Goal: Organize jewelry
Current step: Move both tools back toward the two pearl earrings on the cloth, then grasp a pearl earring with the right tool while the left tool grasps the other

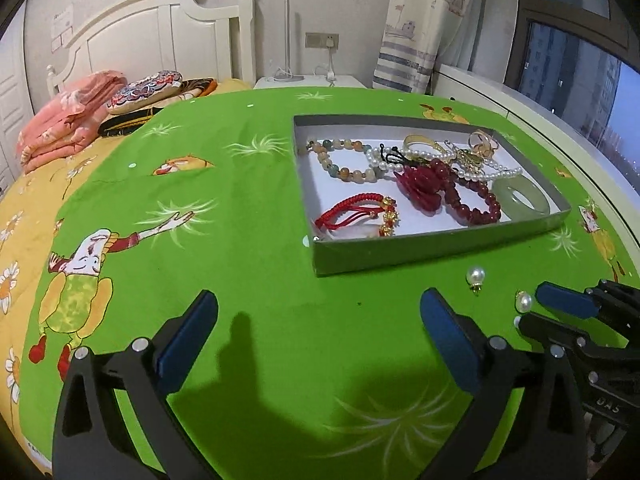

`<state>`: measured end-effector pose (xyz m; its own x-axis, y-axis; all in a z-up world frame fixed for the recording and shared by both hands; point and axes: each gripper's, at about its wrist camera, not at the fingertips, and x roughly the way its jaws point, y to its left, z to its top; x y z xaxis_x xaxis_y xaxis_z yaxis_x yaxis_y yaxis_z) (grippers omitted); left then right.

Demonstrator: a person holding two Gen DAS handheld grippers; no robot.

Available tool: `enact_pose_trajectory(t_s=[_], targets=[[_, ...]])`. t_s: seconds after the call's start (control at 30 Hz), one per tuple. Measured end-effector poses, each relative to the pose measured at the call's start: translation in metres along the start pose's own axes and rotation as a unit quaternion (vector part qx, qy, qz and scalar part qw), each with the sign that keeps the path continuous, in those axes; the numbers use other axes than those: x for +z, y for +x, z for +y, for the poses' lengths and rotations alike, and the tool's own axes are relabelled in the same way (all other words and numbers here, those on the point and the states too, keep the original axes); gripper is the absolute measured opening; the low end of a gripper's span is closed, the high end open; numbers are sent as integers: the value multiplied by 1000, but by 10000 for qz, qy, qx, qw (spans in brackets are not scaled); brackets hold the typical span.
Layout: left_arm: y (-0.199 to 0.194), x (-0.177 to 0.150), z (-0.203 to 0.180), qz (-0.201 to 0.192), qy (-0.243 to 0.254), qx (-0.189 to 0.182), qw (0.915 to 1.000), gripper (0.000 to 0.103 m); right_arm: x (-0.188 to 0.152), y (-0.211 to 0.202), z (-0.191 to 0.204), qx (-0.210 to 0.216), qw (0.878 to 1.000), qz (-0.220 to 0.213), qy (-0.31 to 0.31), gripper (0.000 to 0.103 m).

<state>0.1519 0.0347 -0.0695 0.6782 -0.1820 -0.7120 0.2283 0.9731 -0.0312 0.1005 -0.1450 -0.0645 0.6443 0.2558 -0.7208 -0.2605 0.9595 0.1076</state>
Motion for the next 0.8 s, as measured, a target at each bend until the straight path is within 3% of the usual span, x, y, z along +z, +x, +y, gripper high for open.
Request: enact_pose_trajectory(t_s=[0.23, 0.4, 0.47, 0.63, 0.8], targets=[[2, 1, 4, 22, -137, -115, 9998, 98, 1, 4, 7, -189, 9998, -37, -107, 31], [1, 0, 3, 17, -110, -114, 9999, 98, 1, 8, 16, -479, 9981, -118, -381, 22], [2, 0, 2, 37, -82, -101, 9999, 98, 1, 8, 18, -507, 9975, -147, -470, 17], [0, 0, -5, 31, 106, -106, 9999, 98, -4, 0, 12, -400, 9979, -226, -464, 16], [-4, -6, -26, 218, 171, -708, 9971, 98, -4, -18, -2, -400, 9977, -449, -325, 16]])
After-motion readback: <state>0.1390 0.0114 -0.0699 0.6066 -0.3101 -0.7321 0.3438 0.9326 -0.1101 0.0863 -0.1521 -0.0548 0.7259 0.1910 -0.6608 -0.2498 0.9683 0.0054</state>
